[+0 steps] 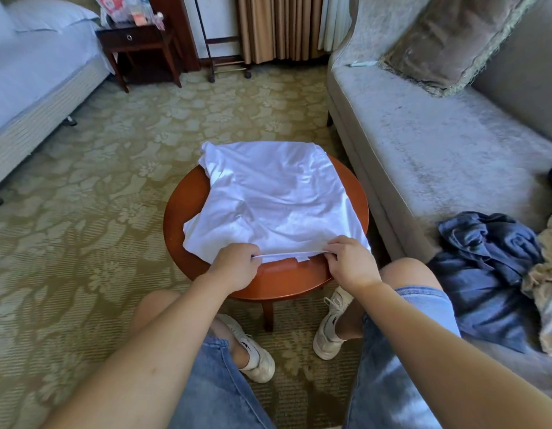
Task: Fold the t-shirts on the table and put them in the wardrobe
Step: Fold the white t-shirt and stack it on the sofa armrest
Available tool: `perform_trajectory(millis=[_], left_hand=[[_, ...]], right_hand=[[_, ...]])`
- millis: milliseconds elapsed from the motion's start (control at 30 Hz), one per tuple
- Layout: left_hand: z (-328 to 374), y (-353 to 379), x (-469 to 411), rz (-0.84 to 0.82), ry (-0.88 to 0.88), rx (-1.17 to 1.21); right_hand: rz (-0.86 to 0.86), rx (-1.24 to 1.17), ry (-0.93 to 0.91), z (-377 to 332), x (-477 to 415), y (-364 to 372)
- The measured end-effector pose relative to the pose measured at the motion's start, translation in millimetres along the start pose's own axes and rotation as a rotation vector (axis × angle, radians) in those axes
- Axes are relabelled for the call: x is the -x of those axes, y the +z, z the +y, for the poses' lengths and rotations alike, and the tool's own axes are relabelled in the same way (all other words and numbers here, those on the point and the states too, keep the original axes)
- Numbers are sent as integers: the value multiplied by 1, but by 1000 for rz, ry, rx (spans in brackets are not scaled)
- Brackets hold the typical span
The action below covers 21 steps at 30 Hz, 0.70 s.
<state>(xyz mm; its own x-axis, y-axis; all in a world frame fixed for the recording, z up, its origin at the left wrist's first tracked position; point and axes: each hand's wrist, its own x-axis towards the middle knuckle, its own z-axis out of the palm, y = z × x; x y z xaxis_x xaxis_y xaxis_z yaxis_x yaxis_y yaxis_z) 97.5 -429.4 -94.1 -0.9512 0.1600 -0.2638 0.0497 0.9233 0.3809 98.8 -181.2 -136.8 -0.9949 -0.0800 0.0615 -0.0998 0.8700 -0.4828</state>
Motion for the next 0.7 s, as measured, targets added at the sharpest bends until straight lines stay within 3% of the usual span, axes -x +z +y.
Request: perform_trajectory(millis=[167,567,700], left_hand=[[-14,-1,-1,-9,8,138],[-6,-1,-4,37,2,118],[1,-23,-6,23,-37,268]], right_hand=[[-44,-83,42,7,-12,-10],[-114,-129,122,5,-24,-24],[-183,-91,81,6,-21,-29]])
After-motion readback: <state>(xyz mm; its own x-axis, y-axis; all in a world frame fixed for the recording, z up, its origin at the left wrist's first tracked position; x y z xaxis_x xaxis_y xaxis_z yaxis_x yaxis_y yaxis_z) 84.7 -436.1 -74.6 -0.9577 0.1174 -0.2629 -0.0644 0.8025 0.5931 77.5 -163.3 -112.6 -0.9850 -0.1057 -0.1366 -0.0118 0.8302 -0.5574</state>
